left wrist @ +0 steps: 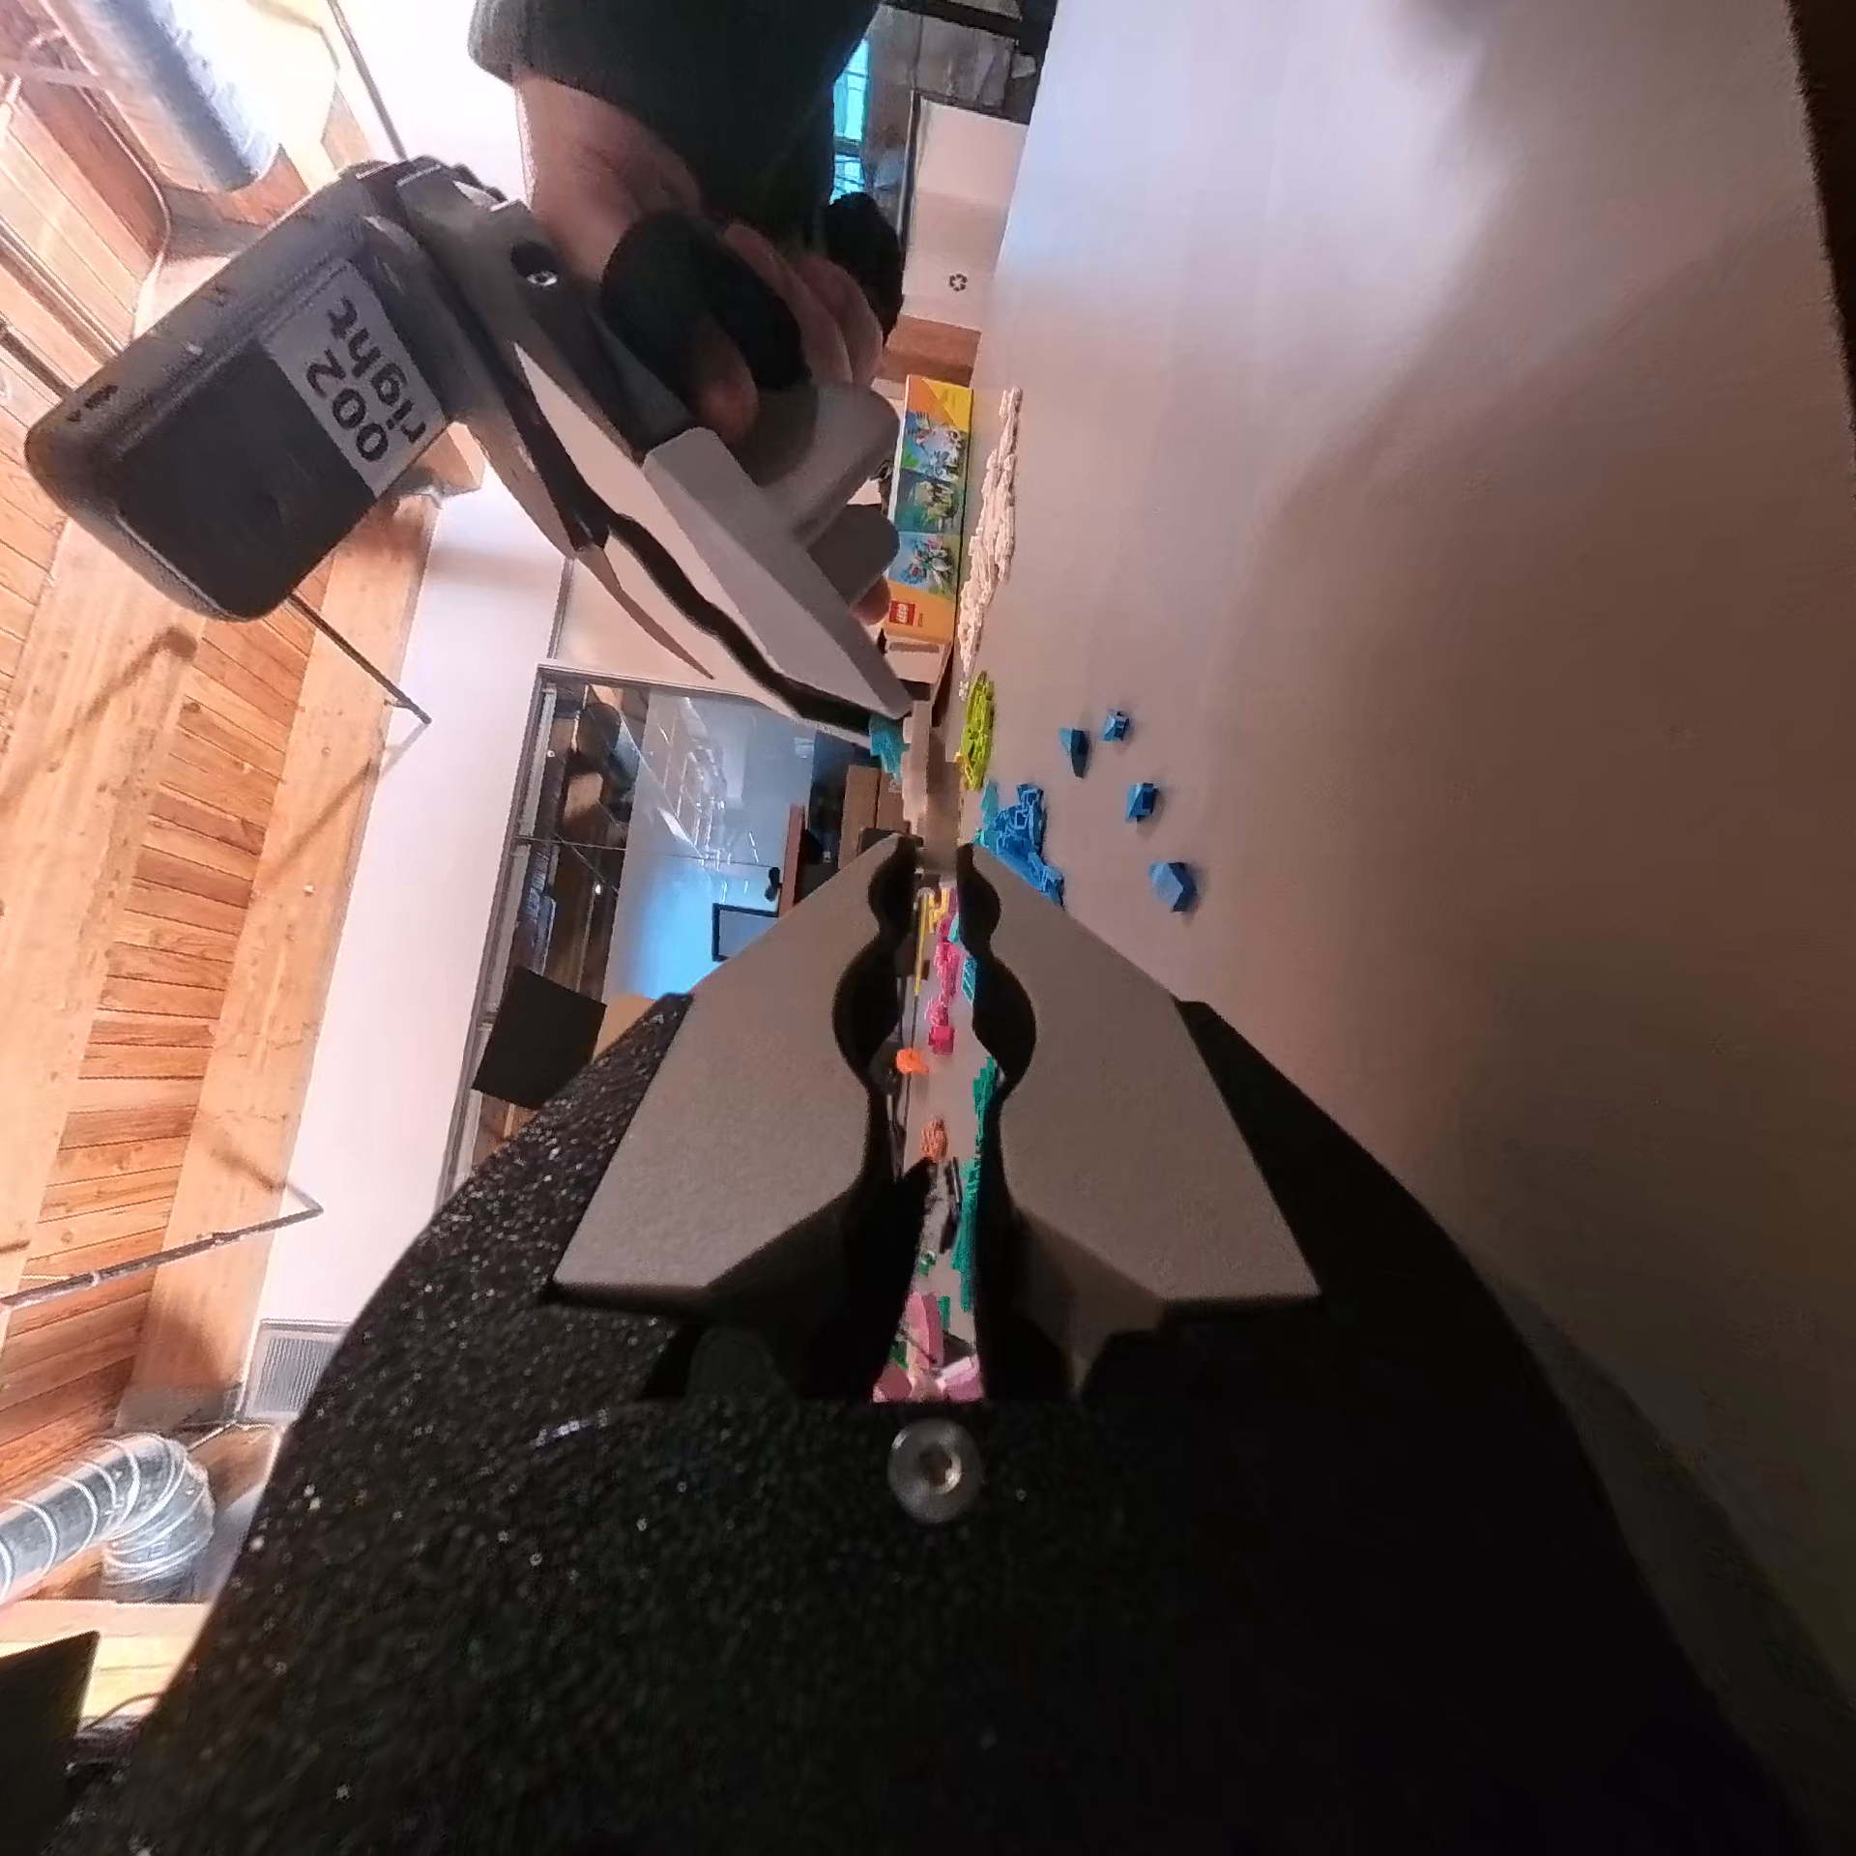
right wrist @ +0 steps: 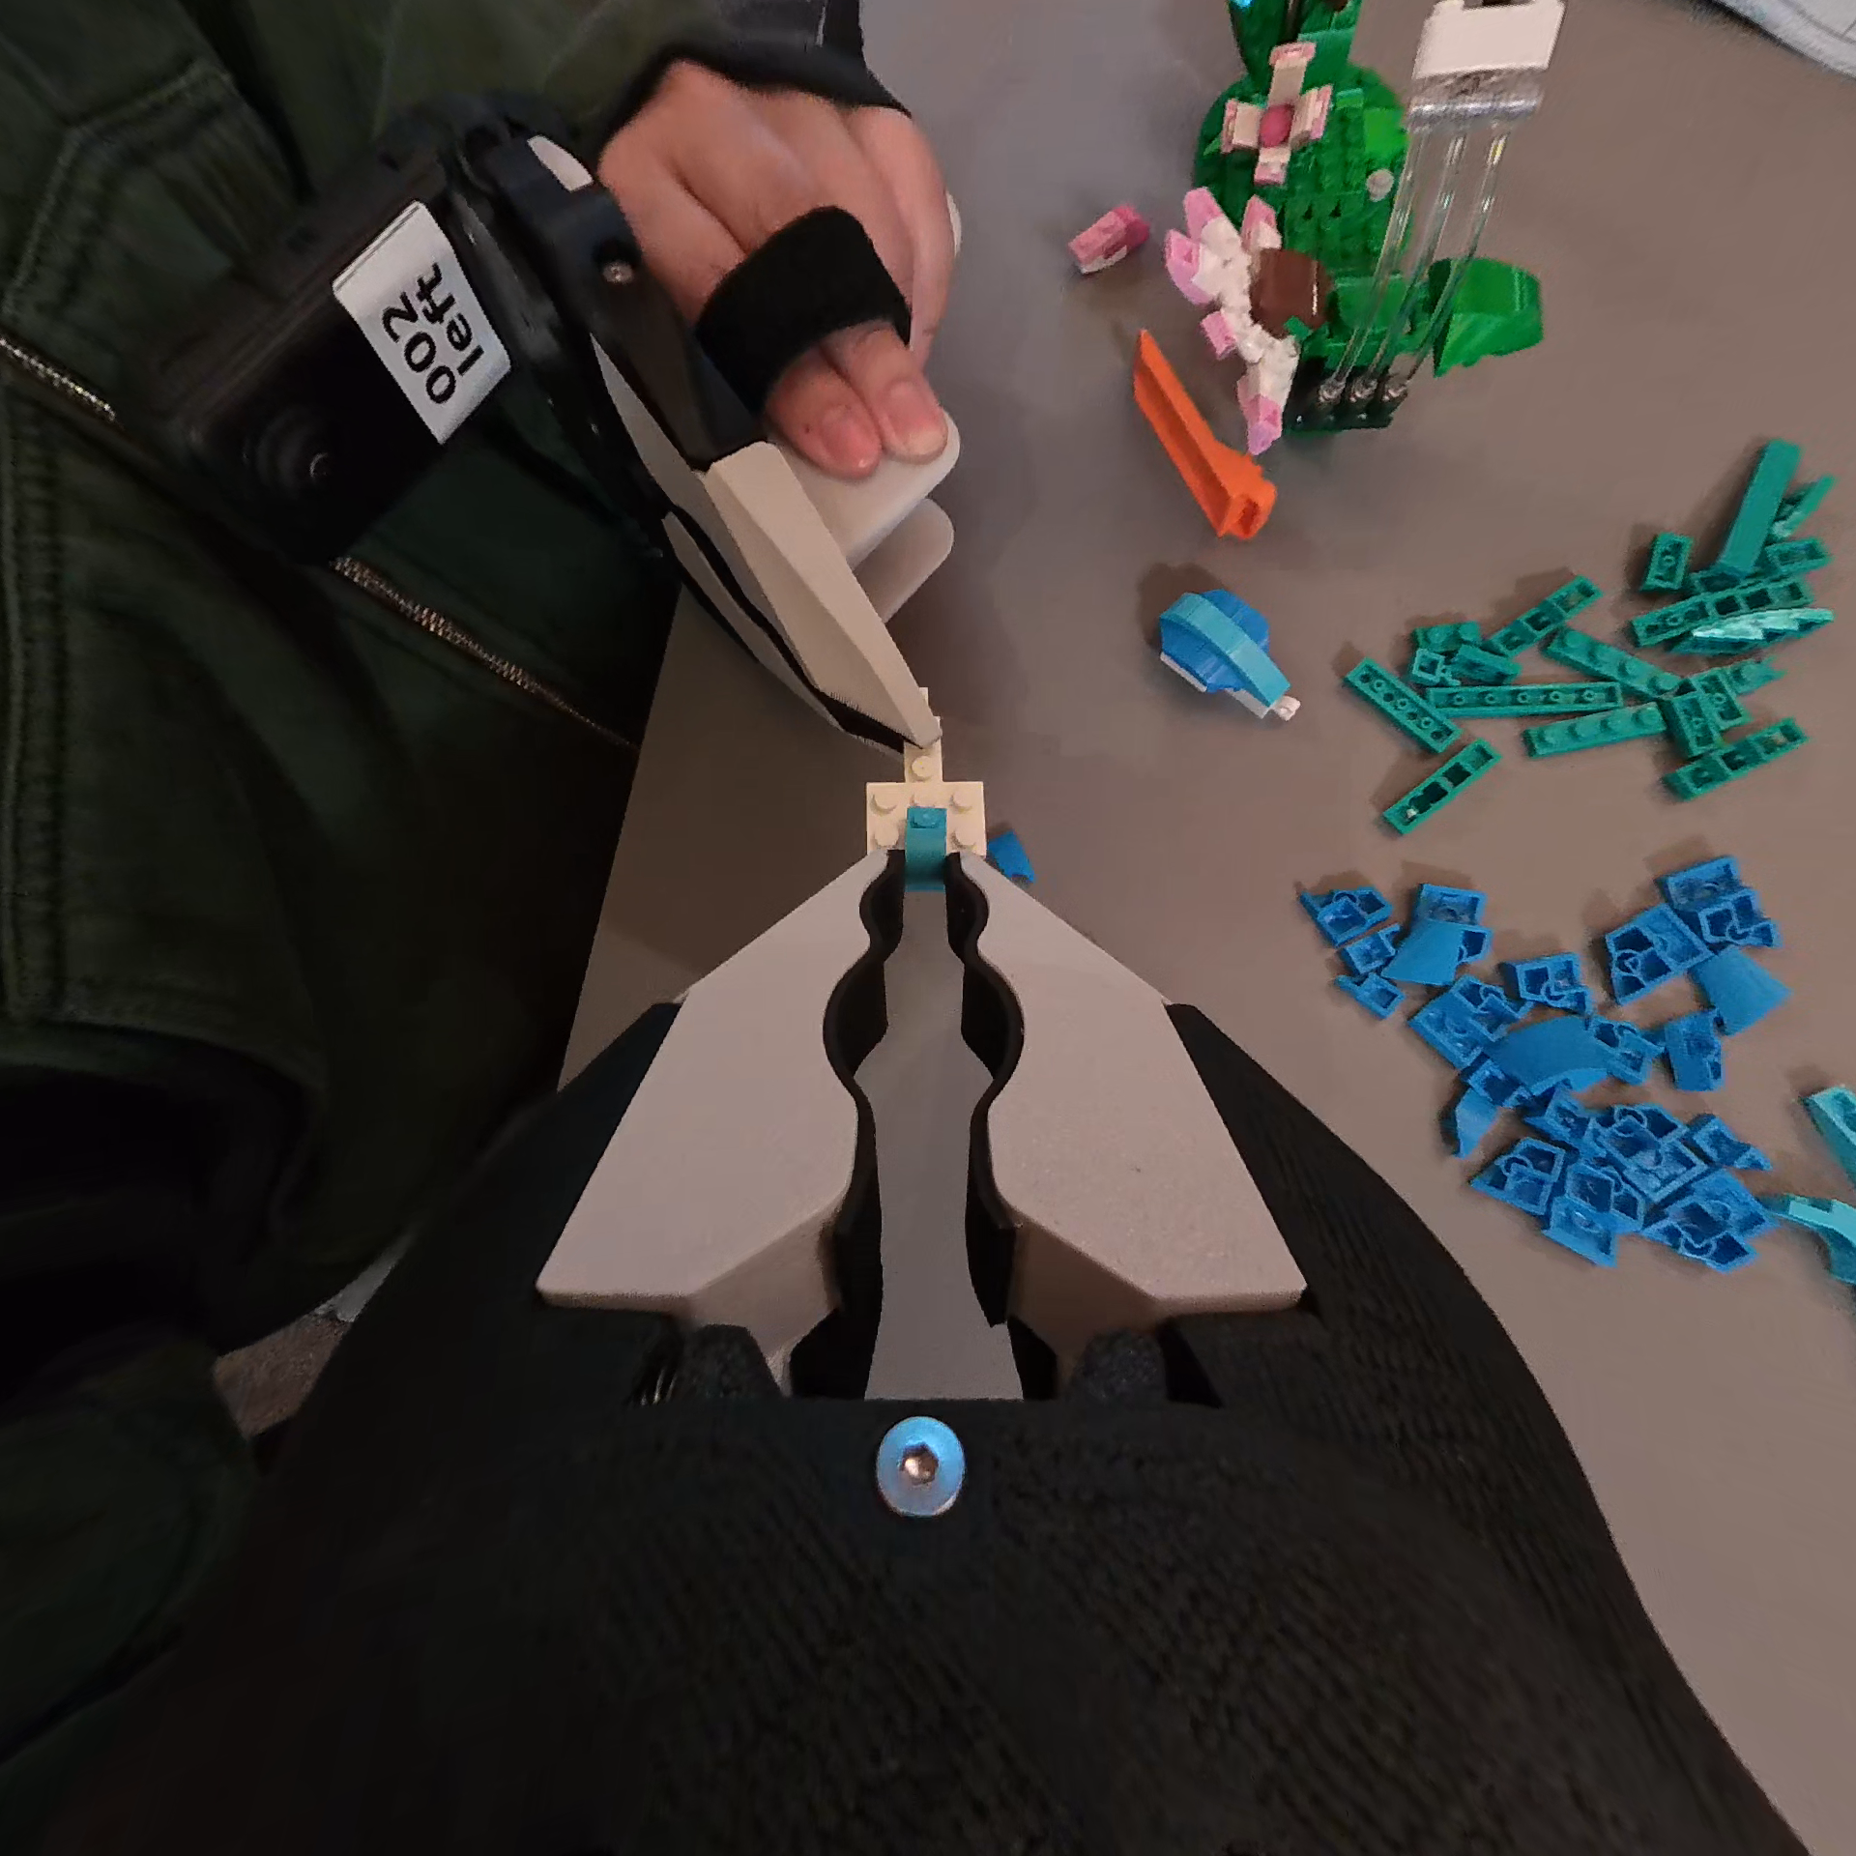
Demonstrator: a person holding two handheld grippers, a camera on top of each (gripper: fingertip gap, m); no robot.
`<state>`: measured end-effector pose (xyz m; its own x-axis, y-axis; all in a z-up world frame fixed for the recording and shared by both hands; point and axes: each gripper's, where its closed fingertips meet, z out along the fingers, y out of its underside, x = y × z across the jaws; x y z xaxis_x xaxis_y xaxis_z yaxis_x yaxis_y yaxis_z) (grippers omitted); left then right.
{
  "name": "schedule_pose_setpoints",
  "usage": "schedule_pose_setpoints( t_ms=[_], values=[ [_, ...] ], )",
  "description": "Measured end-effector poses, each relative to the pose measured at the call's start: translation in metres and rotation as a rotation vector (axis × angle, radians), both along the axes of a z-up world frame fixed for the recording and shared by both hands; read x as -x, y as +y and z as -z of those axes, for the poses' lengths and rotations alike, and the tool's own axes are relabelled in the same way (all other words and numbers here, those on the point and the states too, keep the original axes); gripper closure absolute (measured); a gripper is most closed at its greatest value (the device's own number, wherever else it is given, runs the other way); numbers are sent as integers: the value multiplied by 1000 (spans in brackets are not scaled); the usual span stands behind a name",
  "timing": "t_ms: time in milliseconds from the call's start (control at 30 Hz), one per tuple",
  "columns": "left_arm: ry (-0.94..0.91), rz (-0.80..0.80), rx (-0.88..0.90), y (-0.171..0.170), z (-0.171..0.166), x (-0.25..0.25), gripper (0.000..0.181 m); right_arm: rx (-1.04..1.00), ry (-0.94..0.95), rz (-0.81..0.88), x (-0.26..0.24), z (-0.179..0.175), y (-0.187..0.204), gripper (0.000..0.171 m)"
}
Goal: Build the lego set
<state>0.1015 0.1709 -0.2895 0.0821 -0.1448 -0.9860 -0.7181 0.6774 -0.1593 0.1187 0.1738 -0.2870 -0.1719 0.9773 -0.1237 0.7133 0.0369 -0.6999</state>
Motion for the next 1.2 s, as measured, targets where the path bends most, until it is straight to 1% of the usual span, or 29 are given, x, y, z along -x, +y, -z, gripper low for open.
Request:
schedule_pose_setpoints(
  t_ms=[600, 1200],
  values=[
    [-2, 9, -12, -3, -3, -1, 177, -20, -6, -31, 0, 1, -4, 164],
    [-4, 9, -14, -3, -4, -2, 177, -11, 2, -17, 1, -1, -2, 164]
  ],
)
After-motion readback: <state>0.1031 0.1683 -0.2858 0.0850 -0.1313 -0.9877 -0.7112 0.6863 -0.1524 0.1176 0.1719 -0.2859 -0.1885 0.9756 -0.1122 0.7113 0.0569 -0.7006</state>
